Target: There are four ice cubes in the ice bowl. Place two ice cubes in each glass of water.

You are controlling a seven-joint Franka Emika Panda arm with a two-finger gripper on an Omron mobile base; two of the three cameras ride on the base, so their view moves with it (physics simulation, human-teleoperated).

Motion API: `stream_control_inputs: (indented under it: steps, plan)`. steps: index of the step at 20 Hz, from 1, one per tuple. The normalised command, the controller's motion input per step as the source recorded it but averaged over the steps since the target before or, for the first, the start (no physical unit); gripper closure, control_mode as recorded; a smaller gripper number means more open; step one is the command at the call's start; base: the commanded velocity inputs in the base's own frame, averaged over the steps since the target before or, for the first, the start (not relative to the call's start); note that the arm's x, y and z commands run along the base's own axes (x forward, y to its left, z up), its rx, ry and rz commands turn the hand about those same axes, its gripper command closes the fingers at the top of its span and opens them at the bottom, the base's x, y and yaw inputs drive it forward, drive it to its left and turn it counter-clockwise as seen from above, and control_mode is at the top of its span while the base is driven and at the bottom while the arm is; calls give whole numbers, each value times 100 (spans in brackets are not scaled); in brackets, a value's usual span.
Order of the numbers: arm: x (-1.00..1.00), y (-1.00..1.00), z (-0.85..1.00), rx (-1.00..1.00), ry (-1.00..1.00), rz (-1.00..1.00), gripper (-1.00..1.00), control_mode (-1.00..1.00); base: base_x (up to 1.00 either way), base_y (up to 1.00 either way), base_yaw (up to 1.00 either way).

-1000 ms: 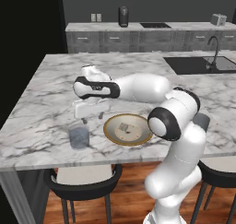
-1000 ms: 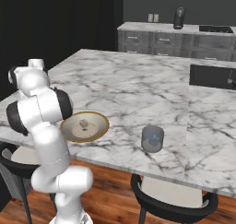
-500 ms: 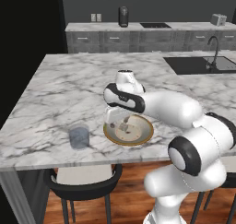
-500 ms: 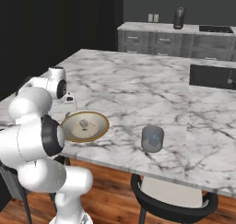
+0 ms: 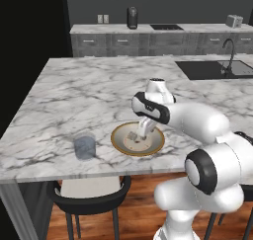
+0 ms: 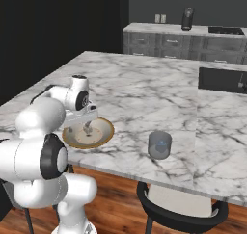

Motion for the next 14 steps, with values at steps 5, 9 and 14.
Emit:
stream_control_inputs:
  steps: [5,9,14]
  plan:
    - [40,-8,-33,0,9,19,-100,-100,0,0,0]
    - [30,4,-25,0,0,5,-100,-100,0,0,0]
    - [13,7,-18,0,-10,-3,-100,-100,0,0,0]
